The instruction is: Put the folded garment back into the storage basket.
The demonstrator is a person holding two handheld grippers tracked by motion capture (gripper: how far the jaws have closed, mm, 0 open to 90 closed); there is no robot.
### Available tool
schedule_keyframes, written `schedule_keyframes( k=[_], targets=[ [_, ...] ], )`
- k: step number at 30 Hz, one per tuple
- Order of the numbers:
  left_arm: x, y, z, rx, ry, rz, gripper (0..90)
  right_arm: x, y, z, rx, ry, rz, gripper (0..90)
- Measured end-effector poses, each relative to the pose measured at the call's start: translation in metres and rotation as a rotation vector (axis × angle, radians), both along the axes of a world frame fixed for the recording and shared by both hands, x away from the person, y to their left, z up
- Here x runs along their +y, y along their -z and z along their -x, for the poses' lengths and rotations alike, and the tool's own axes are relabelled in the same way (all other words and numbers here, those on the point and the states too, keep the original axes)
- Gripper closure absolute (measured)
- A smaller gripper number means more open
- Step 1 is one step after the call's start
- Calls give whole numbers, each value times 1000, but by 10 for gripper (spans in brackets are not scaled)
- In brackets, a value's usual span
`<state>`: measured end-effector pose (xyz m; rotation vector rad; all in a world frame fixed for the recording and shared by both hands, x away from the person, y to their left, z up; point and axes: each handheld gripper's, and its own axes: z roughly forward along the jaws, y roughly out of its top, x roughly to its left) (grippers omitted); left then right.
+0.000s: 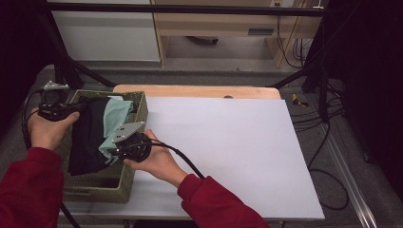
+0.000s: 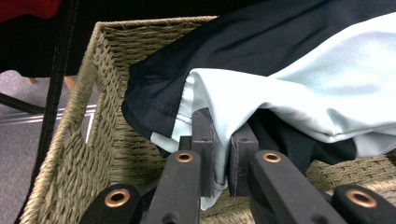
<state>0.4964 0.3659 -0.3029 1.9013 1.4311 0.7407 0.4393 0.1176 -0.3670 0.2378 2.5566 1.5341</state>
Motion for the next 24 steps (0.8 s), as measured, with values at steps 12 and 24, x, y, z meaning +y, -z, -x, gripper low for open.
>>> schedule_keyframes(
  k=[12,24],
  targets=[
    [5,9,-10,-17,-14,24,674,16,0,-7,60,55,24,772],
    [-22,-20,27,-174,-15,4,373,-45,-25,10,15,138,-45,392]
  ],
)
